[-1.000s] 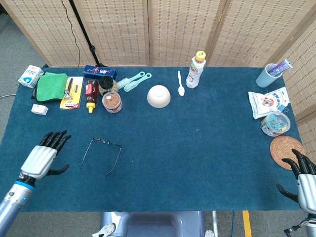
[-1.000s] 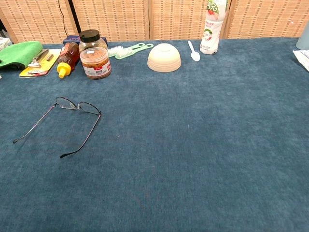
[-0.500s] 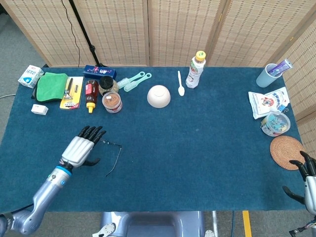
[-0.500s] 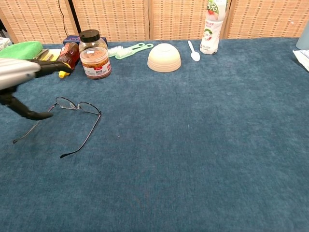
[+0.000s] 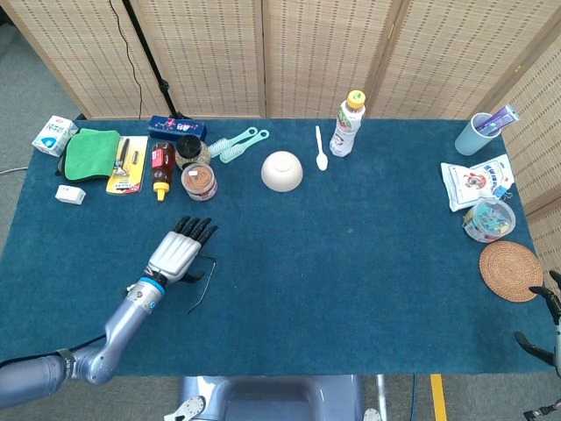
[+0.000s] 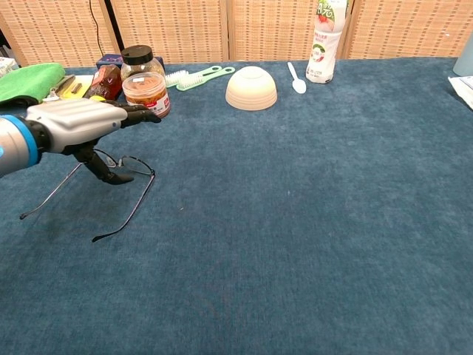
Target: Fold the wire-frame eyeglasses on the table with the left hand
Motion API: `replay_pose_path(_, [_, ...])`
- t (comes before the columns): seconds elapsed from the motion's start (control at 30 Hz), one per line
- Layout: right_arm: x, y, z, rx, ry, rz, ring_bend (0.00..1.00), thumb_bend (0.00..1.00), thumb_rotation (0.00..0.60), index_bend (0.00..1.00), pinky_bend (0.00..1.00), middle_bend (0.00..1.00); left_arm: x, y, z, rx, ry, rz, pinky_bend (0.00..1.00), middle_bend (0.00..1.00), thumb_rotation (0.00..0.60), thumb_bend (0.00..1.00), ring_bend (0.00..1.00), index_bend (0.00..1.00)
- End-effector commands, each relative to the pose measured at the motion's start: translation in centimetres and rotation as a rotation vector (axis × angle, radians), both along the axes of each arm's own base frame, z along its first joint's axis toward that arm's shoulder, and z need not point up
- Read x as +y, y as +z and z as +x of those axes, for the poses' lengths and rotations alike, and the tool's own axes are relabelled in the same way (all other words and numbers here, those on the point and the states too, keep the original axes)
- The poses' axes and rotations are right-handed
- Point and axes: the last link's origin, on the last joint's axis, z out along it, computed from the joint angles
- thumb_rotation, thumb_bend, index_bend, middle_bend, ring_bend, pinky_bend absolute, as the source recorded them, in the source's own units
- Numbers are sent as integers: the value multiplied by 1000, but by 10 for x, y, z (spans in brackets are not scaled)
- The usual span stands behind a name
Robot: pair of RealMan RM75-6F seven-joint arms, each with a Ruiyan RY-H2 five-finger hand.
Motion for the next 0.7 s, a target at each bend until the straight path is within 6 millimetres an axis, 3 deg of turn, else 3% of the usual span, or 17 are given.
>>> replay_pose_path(0.03, [0, 1, -1, 0, -2, -2, 161, 14, 600, 278, 243, 118, 4, -5, 3, 9, 4, 0, 0, 7, 466, 249, 0, 56])
replay_pose_path(0.7, [0, 1, -5, 1, -27, -3, 161, 14, 600, 278, 245, 110, 39, -22, 14, 37, 29, 63, 0, 8, 465, 249, 0, 56])
